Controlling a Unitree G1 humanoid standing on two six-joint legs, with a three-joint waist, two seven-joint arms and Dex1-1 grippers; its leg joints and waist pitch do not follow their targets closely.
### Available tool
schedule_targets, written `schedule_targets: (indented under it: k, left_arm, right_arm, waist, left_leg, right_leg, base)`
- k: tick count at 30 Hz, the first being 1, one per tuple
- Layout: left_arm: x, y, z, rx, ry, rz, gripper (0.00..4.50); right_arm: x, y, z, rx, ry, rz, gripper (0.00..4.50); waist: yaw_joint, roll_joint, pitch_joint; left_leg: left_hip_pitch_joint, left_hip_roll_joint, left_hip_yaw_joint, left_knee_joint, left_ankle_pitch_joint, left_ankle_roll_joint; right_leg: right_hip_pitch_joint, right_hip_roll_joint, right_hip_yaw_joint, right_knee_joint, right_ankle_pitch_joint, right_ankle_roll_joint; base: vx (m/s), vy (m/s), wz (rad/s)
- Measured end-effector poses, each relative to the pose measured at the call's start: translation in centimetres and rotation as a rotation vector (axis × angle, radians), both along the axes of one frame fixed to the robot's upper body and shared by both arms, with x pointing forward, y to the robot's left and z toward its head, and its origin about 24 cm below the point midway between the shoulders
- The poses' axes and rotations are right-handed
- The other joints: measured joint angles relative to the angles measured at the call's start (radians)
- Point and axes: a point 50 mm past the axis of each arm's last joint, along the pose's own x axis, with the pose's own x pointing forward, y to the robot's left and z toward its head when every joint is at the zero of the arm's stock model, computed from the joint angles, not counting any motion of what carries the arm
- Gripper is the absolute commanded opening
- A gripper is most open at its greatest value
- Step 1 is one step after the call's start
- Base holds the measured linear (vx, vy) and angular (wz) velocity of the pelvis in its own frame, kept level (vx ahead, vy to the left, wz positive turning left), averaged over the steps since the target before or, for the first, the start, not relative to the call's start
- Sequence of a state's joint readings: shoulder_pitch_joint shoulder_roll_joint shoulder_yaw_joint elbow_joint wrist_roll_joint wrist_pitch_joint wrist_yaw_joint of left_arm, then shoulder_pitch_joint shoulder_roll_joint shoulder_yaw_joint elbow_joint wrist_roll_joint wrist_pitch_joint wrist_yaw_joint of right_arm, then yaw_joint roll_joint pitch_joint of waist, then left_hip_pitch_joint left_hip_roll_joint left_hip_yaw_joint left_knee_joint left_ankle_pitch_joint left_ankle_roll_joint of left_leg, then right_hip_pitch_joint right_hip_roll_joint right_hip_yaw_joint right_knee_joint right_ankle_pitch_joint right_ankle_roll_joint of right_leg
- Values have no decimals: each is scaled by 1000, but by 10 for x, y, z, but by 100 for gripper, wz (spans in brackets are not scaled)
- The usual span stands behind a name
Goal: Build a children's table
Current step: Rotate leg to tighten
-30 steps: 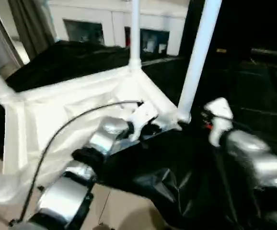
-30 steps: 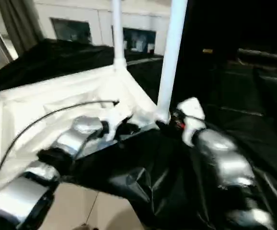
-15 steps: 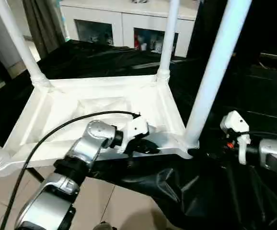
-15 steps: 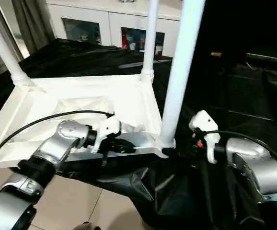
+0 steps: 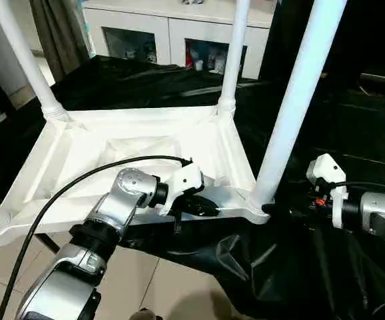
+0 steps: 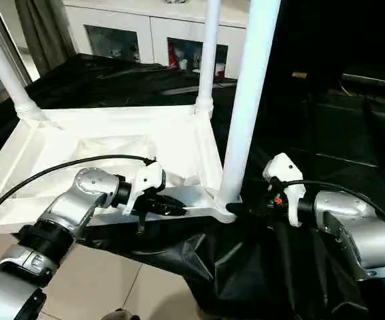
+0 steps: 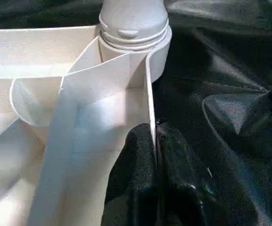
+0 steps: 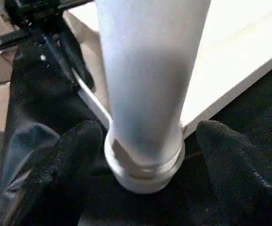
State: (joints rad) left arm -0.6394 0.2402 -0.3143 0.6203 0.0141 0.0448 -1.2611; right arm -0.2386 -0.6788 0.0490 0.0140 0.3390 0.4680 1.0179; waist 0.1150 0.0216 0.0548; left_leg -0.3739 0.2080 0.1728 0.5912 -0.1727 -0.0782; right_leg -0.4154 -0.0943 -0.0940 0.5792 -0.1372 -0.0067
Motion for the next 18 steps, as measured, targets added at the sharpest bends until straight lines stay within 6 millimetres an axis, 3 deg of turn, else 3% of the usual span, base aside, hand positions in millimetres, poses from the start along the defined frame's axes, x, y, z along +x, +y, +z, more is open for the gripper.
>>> schedule_targets:
  k: [6,18]
  left_arm:
    - [0,0,2,1,-2,-1,0]
    - [-1,0,0,5,7,-4,0]
  right_arm:
    - [1,7,-6,-15,7,14,274]
    - [5,15,-8,1,-7,30,274]
  waist:
    - [1,0,0]
    - [2,0,0]
  left_leg:
    - [0,0,0,0,0,0]
    - [0,0,0,0,0,0]
  right_leg:
    - [0,0,0,0,0,0]
    - [0,0,0,0,1,-1]
  base:
    - [0,0,0]
    - [0,0,0]
